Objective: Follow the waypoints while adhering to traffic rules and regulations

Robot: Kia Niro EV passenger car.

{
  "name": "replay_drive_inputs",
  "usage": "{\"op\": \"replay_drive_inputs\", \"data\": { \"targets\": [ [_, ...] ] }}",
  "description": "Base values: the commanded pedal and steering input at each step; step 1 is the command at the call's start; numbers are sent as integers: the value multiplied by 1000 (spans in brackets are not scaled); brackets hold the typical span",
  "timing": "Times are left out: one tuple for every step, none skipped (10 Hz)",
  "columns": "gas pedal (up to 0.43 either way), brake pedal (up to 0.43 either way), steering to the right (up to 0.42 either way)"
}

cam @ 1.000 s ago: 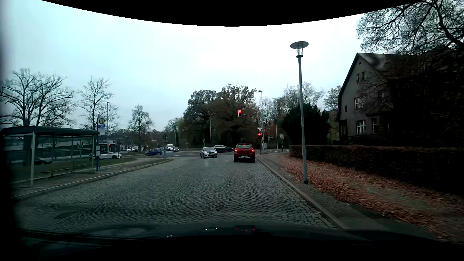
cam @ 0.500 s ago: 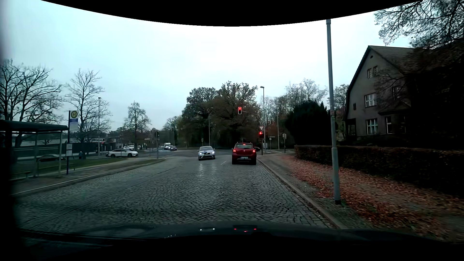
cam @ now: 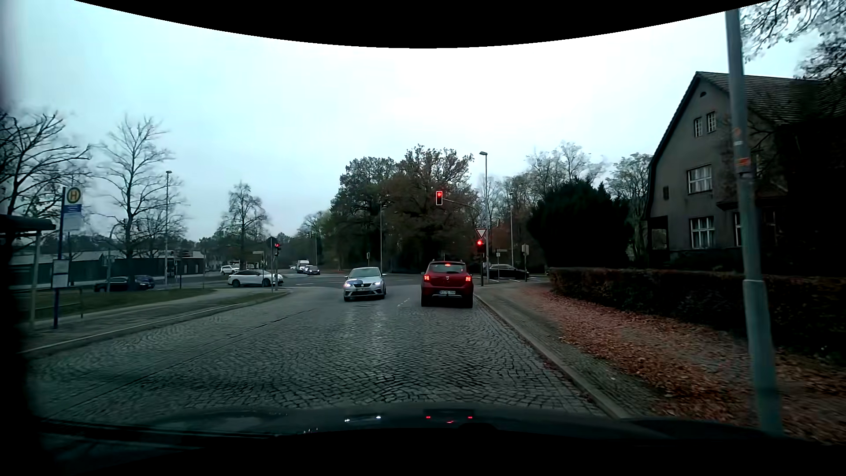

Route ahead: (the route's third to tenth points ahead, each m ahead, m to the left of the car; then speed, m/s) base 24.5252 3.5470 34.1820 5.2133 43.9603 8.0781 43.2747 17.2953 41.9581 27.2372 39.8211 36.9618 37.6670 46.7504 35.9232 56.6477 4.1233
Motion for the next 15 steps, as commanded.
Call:
{"op": "replay_drive_inputs", "data": {
  "targets": [
    [0, 67, -17],
    [0, 55, -16],
    [0, 61, -15],
    [0, 73, -14],
    [0, 61, -12],
    [0, 61, -9],
    [0, 61, -7],
    [0, 61, -7],
    [0, 61, -5],
    [0, 55, -3],
    [0, 55, -3],
    [0, 43, -2],
    [0, 49, -1],
    [0, 49, -1],
    [0, 30, -2]
  ]
}}
